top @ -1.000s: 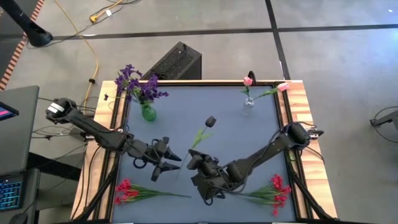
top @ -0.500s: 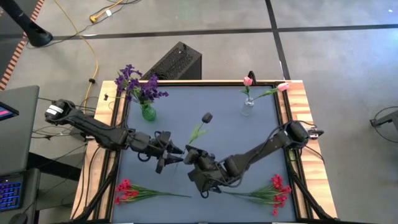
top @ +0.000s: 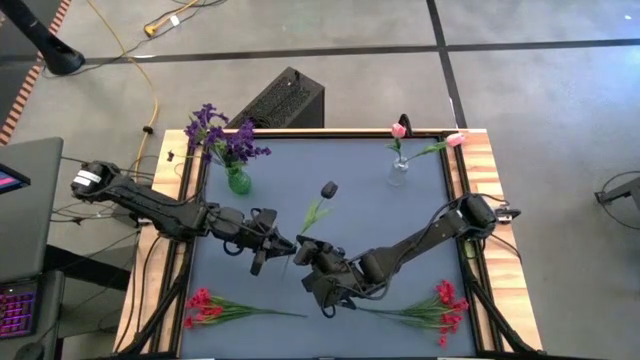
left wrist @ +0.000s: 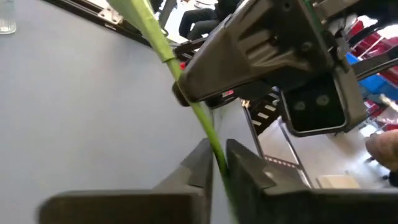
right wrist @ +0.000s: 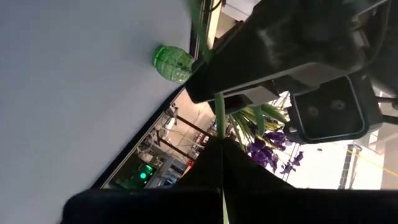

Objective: Sort flowers into vase by color
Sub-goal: Put the black flower into the green vase

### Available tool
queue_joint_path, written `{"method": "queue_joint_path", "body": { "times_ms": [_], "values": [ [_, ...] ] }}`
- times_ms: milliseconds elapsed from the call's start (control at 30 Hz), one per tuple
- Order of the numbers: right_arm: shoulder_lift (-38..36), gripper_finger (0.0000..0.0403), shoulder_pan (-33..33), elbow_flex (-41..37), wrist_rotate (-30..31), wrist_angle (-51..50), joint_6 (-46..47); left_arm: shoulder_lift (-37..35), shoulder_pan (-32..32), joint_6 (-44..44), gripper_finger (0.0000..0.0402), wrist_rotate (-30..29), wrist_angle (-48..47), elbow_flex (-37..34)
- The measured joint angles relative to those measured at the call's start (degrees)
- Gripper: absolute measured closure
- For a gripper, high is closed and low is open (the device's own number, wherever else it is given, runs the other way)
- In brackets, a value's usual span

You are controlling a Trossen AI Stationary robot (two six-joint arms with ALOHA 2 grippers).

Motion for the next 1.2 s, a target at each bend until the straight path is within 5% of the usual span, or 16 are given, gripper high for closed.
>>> {"method": "queue_joint_path", "body": {
  "times_ms": [267, 567, 800, 1000, 1200],
  "values": [
    [0.0, 0.0358, 0.0, 0.0, -1.9, 1.0, -0.4, 0.0, 0.1, 1.3, 0.0399, 0.1, -0.4, 0.0],
    [0.0, 0.0236, 0.4, 0.1, -4.6, 1.0, 3.0, -0.8, 1.0, 2.6, 0.0401, -1.6, -0.2, 0.0],
    [-0.1, 0.0154, 2.6, 0.1, -4.9, -5.1, 22.8, -9.4, 1.3, 8.8, 0.0401, -6.3, -3.2, 0.0],
    [-0.1, 0.0149, 2.3, 0.1, -5.6, -18.4, 41.2, -23.1, 0.9, 20.8, 0.0401, -12.4, -11.7, 0.1],
    [-0.1, 0.0149, -1.7, 0.1, -13.1, -32.5, 64.0, -32.8, -0.8, 37.7, 0.0401, -24.8, -22.2, 0.1]
  ]
}}
